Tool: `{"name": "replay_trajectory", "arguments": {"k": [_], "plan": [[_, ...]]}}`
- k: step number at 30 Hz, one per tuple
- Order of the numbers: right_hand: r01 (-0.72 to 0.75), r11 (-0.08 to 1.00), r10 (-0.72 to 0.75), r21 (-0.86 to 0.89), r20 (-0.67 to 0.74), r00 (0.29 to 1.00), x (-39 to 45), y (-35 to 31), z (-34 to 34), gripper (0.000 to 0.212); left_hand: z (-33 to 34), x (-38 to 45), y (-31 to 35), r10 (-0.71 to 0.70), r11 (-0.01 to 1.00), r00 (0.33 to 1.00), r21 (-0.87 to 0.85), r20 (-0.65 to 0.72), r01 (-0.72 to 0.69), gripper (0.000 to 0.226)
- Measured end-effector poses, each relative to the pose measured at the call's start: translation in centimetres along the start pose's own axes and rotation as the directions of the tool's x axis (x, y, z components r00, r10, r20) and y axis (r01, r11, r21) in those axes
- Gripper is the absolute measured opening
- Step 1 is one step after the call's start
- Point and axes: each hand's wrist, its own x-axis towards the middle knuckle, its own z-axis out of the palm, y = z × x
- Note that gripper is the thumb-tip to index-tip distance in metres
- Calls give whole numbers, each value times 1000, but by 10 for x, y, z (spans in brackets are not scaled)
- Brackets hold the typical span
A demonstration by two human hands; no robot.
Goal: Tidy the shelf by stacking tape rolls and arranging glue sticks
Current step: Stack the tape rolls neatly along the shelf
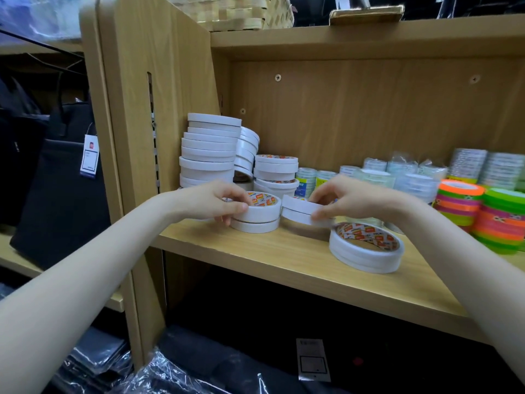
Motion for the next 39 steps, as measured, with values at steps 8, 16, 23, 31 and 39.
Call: {"name": "replay_trajectory", "arguments": {"k": [8,16,23,31,39], "plan": [[-3,992,17,-124,113,994,4,-5,4,25,4,-3,-8,145,914,984,396,-106,-93,23],[-58,957,60,-285,0,998,10,6,1,28,-9,-11,-4,164,974,974,185,-159,-134,10],[121,983,-126,-139,-33,991,27,-27,17,30,-30,-46,-16,222,972,953,-31,-208,-234,11],[181,962,-212,-206,-140,967,40,-38,24,21,-49,-85,-30,198,980,954,24,-227,-198,17],[-8,955,-70,-297,-250,966,5,-15,-30,15,-27,-62,-18,244,964,948,157,-205,-214,13]]}}
